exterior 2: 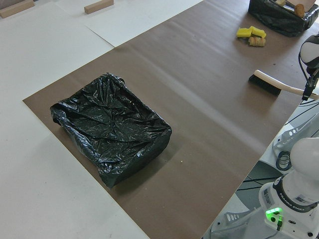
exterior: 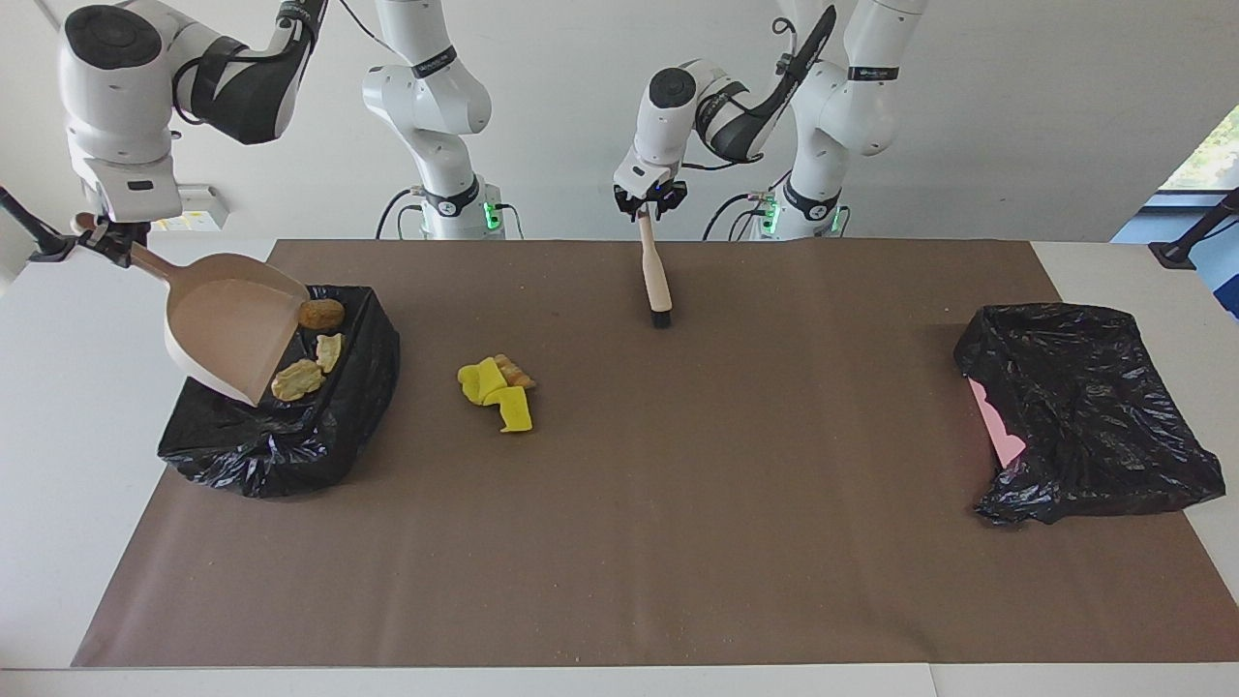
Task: Sweep and dump trash in bin
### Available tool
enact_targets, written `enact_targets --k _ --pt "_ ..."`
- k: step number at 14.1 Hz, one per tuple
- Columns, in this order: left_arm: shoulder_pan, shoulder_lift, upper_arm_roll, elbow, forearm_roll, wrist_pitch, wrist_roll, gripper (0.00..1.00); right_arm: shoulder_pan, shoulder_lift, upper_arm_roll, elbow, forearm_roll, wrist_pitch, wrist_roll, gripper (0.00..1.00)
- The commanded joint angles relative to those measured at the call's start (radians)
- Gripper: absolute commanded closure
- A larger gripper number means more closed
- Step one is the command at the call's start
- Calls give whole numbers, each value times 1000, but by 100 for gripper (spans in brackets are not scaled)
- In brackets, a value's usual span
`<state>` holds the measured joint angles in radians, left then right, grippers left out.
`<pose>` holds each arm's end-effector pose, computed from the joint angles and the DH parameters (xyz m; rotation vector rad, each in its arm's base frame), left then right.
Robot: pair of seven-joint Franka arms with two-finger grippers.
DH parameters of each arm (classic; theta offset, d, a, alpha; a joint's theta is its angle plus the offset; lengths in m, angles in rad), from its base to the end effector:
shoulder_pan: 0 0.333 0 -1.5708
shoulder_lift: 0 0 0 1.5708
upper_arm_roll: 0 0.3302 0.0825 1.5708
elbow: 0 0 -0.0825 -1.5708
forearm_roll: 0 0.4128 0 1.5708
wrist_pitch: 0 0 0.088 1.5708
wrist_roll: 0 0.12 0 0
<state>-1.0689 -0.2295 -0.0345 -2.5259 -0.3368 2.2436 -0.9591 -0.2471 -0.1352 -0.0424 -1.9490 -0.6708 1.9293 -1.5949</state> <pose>0.1924 -0.4090 0.3381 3.0335 0.1135 -0.3669 0.5251 -0.2104 0.5598 1.9018 1.7921 -0.6057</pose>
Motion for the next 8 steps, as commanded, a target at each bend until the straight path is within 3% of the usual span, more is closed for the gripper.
enact_targets --k 1,4,8 --pt "131 44 5 125 117 -88 84 0 41 -6 1 2 -75 -3 -23 100" --pt "277 82 7 251 261 -167 155 0 46 -21 13 74 -73 -67 -16 100" --pt "521 110 7 455 289 -209 414 0 48 -41 113 192 -15 -264 154 100"
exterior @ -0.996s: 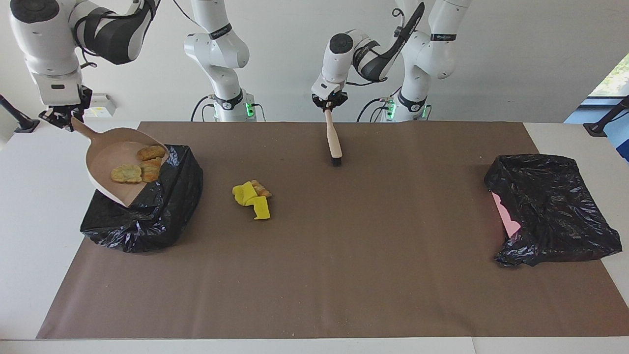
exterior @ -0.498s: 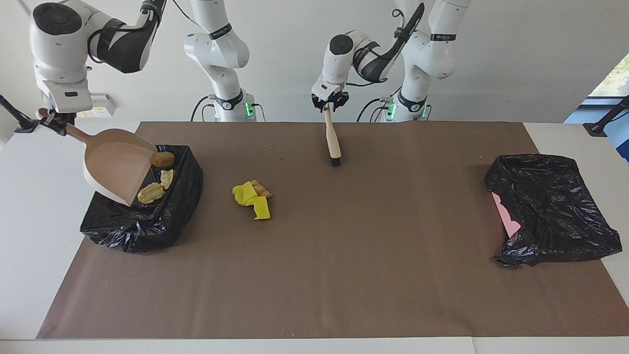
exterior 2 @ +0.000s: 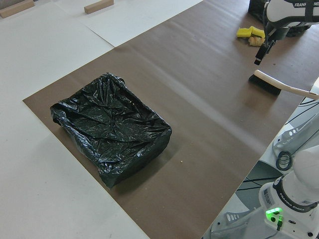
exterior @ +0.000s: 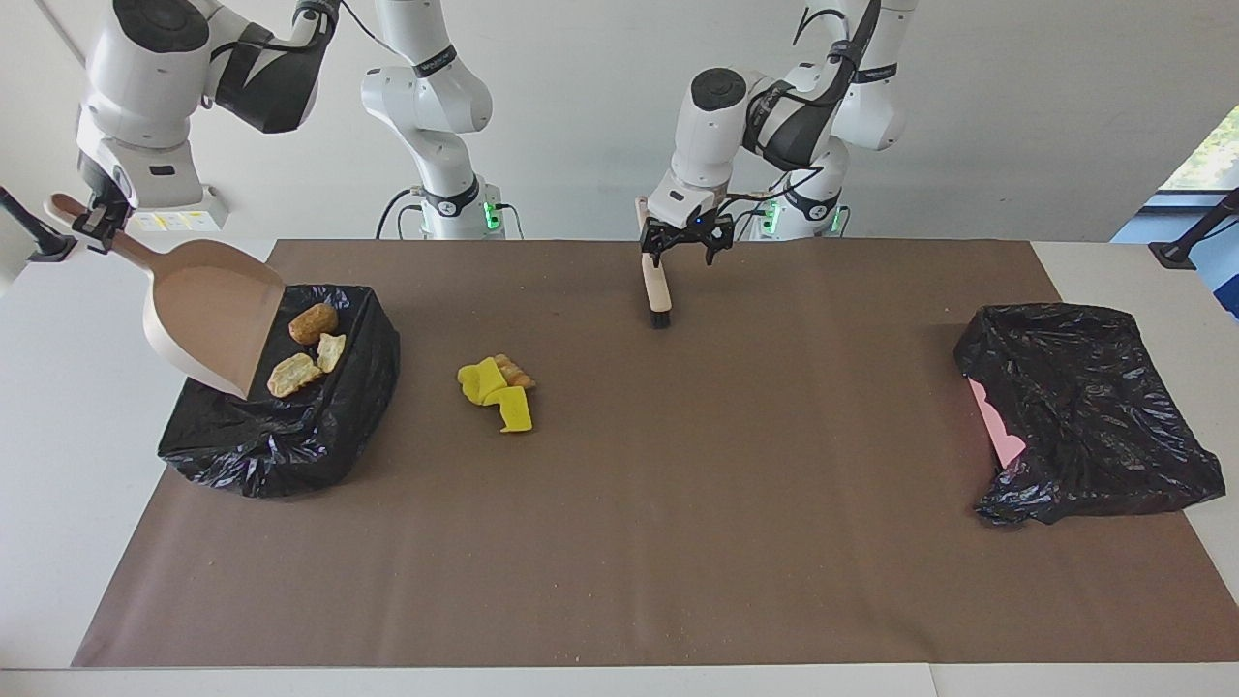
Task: Sweep and dump trash in bin
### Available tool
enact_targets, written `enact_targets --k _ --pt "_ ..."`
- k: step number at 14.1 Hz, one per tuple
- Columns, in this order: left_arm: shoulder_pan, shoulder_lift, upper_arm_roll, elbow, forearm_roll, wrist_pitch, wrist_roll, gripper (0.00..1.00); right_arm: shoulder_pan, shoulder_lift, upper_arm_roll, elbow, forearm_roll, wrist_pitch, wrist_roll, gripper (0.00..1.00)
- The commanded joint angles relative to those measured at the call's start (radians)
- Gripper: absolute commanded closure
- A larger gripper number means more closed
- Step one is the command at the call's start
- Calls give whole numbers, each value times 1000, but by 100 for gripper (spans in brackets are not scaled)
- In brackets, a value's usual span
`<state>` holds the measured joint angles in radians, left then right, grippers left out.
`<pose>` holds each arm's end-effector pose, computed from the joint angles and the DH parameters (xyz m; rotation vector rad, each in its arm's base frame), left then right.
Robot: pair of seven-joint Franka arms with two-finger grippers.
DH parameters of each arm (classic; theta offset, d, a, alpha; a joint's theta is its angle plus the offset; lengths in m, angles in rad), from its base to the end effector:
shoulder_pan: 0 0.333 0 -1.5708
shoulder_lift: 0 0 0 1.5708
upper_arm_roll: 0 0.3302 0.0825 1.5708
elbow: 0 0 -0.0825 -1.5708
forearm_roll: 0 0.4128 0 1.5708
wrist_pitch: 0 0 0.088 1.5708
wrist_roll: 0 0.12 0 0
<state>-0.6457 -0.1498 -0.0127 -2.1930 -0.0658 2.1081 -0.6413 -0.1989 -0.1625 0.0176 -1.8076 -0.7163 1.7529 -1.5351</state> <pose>0.4192 -0.3293 0.4435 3.0578 0.0227 0.0275 0.5271 -0.1640 0.6392 1.8915 1.6751 -0.6241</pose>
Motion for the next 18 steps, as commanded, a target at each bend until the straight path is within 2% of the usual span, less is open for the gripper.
enact_targets --k 1,4,5,7,10,13,15,18 --pt "142 42 -15 187 18 -124 153 0 1 -22 80 62 67 -134 171 100" --pt "239 96 -15 393 52 -299 287 0 -1 -48 168 53 183 -208 424 100" --pt "268 99 -13 442 52 -330 333 0 -1 -57 170 44 269 -210 494 100" --pt "348 87 -13 519 54 -373 431 0 13 -55 200 27 330 -207 626 100" --pt "449 88 -12 656 57 -523 564 0 85 -48 211 13 446 -200 898 100" --pt "518 102 -4 731 61 -574 589 0 186 15 211 4 544 -167 1207 100" --pt "557 105 -3 759 63 -605 669 0 266 78 211 5 567 -104 1378 100" --pt "589 104 -3 760 51 -608 684 0 355 180 211 19 604 14 1596 100"
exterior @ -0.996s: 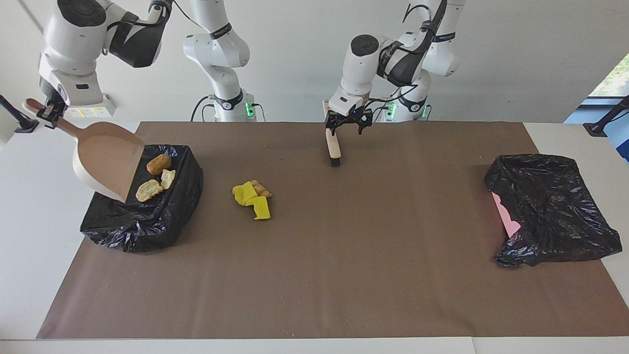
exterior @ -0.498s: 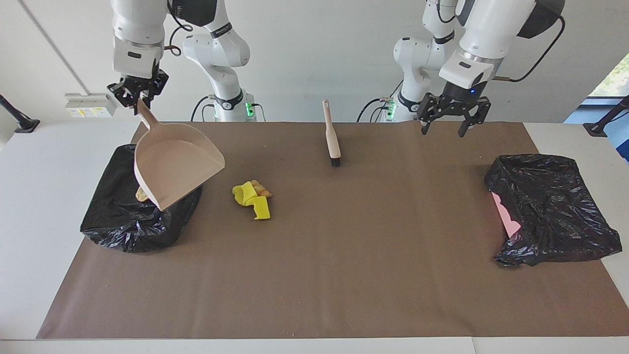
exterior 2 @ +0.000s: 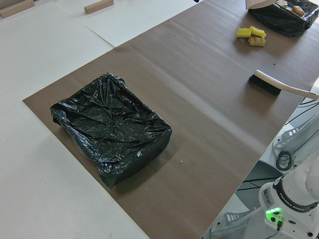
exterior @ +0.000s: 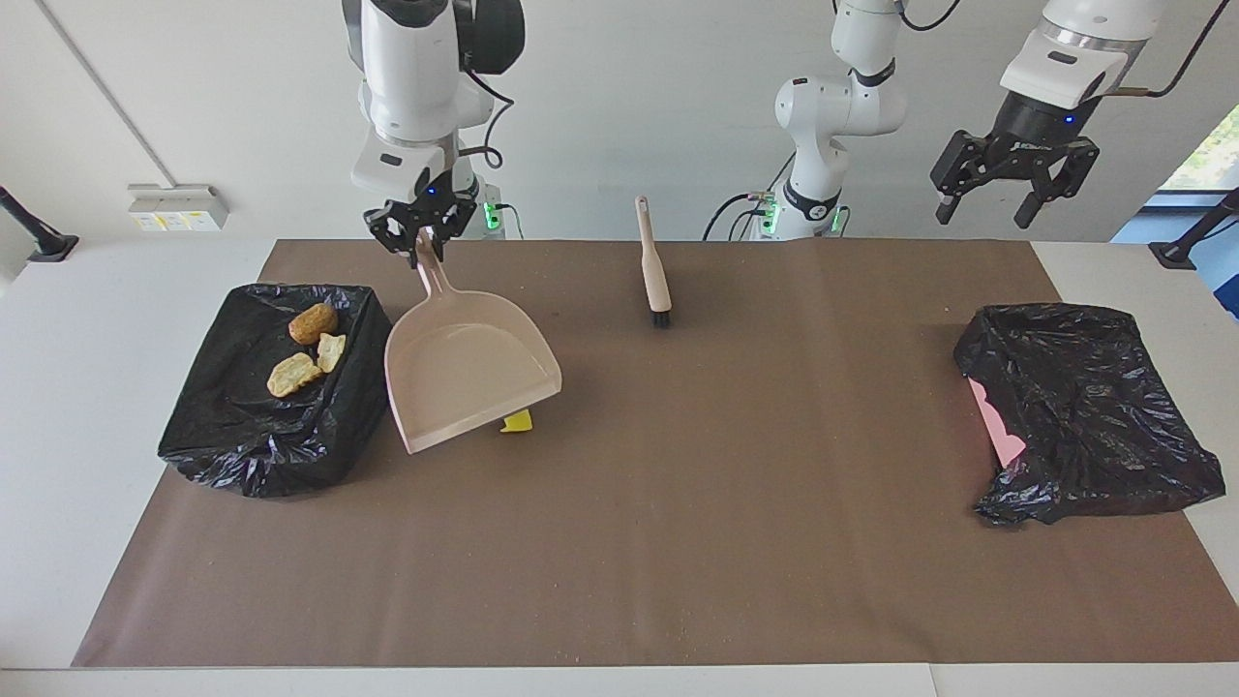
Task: Sweep and dump trash in bin
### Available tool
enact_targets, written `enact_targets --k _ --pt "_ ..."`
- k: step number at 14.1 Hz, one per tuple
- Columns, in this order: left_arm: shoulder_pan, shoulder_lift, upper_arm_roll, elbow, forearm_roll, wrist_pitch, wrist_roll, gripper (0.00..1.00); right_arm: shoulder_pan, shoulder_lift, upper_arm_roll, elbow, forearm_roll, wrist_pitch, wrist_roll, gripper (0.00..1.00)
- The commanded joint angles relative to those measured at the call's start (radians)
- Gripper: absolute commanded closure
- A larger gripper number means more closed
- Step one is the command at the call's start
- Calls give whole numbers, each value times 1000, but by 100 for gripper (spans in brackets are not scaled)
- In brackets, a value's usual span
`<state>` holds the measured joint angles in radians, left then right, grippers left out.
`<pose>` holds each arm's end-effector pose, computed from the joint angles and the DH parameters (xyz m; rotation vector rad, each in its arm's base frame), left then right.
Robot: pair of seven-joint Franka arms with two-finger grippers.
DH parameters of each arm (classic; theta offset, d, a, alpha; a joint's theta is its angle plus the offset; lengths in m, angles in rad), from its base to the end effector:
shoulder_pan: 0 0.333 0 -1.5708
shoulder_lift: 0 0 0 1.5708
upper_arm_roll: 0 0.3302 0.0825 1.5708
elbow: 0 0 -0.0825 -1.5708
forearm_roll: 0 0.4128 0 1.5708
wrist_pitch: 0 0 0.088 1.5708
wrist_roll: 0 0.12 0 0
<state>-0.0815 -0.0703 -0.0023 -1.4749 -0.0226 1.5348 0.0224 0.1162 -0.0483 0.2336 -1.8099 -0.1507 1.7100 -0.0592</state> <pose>0.5532 -0.0493 0.7103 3.1042 -0.1686 0.2015 0.5398 0.1823 0.5457 2.9059 0.6397 -0.0437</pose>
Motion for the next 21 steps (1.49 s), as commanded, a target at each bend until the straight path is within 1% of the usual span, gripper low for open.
enact_targets --k 1,3,4,6,8,10,11,13,14,15,16,17,18,19,21 --pt "26 23 -10 42 6 -45 22 0 84 106 -4 32 52 98 228 100" --pt "28 6 -7 30 10 -58 43 0 157 203 -4 69 95 184 462 100" --pt "38 -5 -2 15 10 -59 62 0 177 237 -4 79 126 224 540 100" --pt "37 -2 1 21 18 -67 74 0 241 332 -5 145 138 296 637 100" --pt "39 7 1 24 20 -114 74 0 276 422 -5 214 131 342 711 100" --pt "42 20 7 36 20 -116 76 0 322 508 -5 262 125 410 778 100" --pt "42 49 8 68 20 -123 76 0 339 531 -5 261 125 456 791 100" --pt "43 96 8 135 20 -162 76 0 349 545 -5 256 129 494 791 100" --pt "42 95 7 136 20 -168 76 0 349 545 -5 248 129 503 792 100" --pt "40 87 5 134 21 -165 76 0 349 545 -5 229 132 511 792 98" --pt "39 77 1 130 21 -162 76 0 352 545 -5 213 134 522 791 89" --pt "40 49 -1 96 20 -160 76 0 350 545 -5 201 132 522 791 80" --pt "40 28 -1 59 18 -151 76 0 349 545 -5 187 132 523 789 73" --pt "39 20 -1 50 18 -159 71 0 347 542 -4 176 132 522 785 65" --pt "39 18 -2 51 18 -170 65 0 347 536 -5 173 131 501 780 55"
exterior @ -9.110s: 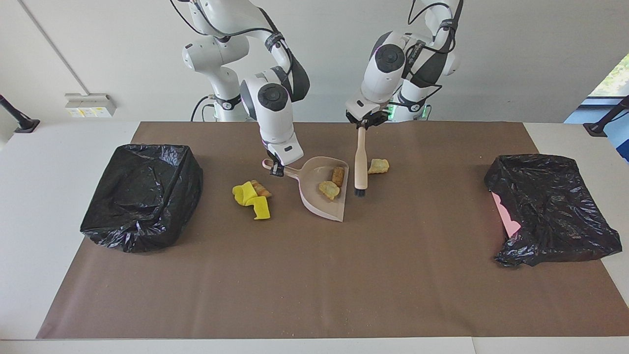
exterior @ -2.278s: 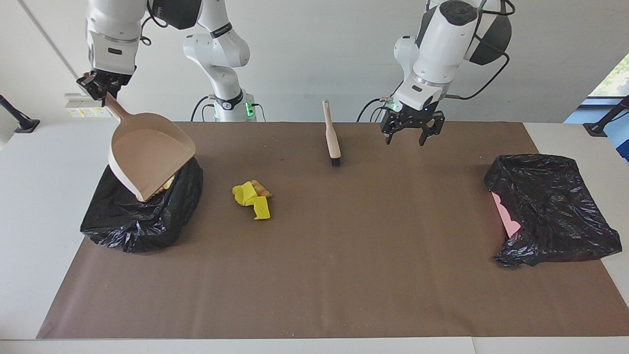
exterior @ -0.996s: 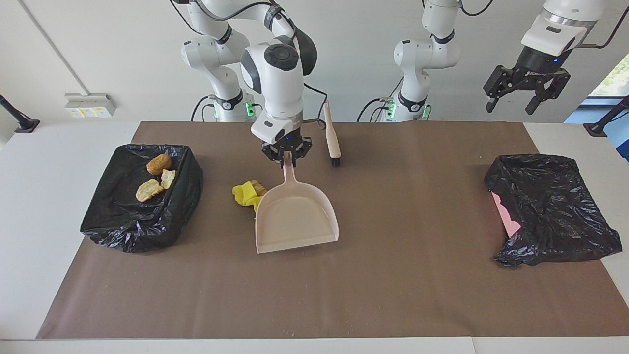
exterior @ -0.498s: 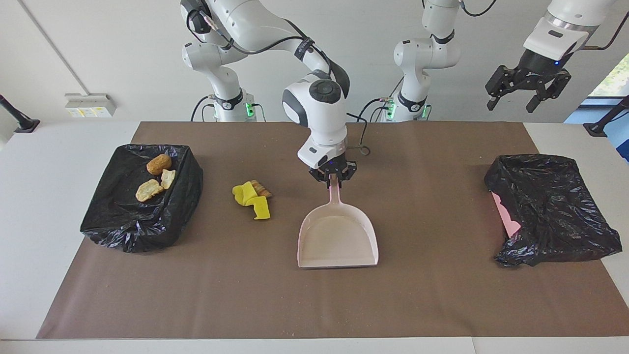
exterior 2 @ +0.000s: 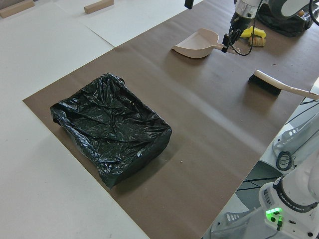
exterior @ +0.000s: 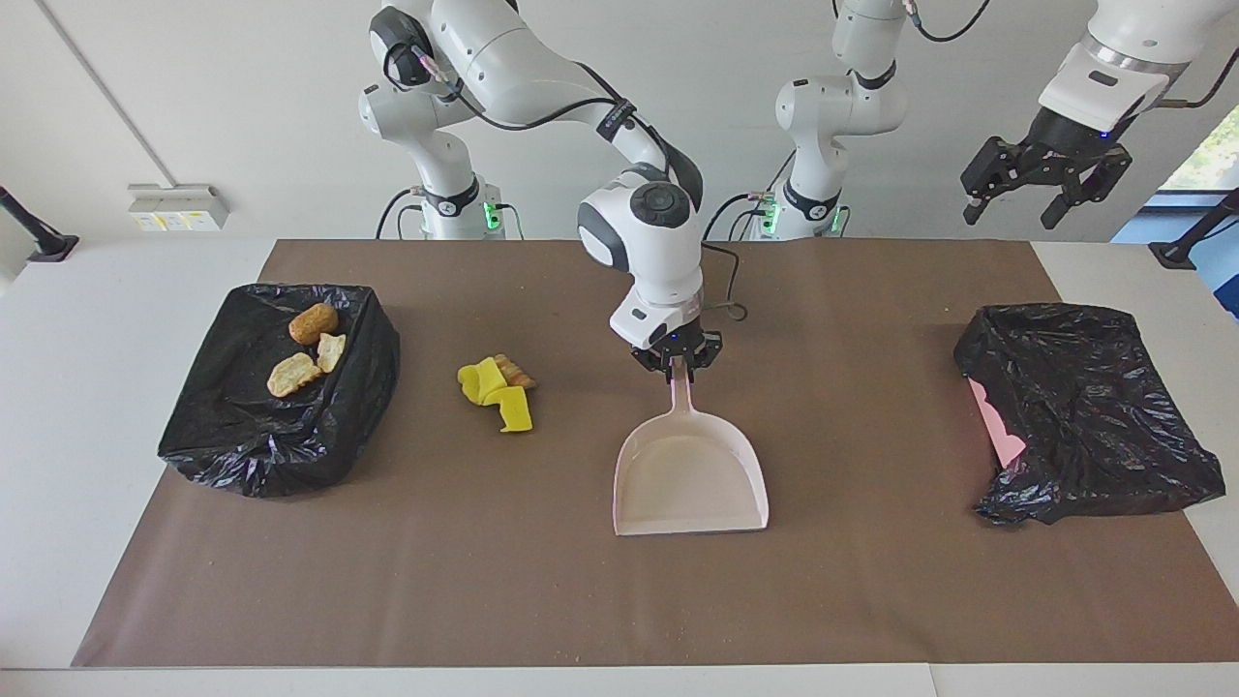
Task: Sweep and dump trash in bin
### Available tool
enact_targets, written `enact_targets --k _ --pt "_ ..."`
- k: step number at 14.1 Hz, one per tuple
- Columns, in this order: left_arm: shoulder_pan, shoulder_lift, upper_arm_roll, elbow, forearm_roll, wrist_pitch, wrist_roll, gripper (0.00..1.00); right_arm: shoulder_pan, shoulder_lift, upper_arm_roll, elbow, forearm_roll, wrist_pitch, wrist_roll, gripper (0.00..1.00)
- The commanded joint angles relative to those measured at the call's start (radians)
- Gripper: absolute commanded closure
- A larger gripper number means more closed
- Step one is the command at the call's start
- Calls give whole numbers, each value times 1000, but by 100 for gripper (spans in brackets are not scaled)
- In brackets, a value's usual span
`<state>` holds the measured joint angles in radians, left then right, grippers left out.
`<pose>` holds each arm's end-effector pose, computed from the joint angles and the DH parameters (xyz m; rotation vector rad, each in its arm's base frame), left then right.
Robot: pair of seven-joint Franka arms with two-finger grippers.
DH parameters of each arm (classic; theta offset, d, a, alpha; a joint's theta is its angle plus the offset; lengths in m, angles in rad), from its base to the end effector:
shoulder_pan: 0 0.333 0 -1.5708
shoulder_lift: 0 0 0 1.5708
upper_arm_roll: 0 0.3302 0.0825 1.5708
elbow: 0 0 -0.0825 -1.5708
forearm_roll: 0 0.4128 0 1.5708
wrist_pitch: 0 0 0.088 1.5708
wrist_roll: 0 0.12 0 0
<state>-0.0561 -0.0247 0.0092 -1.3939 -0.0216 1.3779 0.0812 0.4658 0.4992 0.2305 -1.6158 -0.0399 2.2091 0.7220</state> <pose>0.5505 -0.0287 0.7094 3.1135 -0.2063 0.0141 0.5703 0.4481 0.3370 -3.0140 0.0553 -0.0495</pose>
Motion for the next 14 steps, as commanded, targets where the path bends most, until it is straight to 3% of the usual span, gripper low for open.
enact_targets --k 1,2,3,4,6,10,12,14 --pt "13 -27 -14 -31 17 -17 5 0 -3 -13 -2 -19 17 -14 -7 49" --pt "10 -29 -14 -31 17 -29 2 0 -4 -16 -2 -18 15 -26 -9 34" --pt "2 -34 -15 -34 17 -25 3 0 -13 -25 -2 -18 15 -44 -13 4" --pt "-1 -34 -15 -37 17 -19 3 0 -27 -43 -2 -18 27 -74 -29 0" --pt "1 -34 -15 -36 17 -23 6 0 -100 -88 22 -10 38 -171 -90 0" --pt "9 -63 -14 -75 20 -46 15 0 -95 -256 38 -22 70 -432 -121 0" --pt "9 -76 -15 -102 20 -37 12 0 -90 -350 40 -79 125 -534 -122 0" --pt "2 -75 -15 -103 20 -11 11 0 -31 -447 40 -215 196 -511 -109 0"
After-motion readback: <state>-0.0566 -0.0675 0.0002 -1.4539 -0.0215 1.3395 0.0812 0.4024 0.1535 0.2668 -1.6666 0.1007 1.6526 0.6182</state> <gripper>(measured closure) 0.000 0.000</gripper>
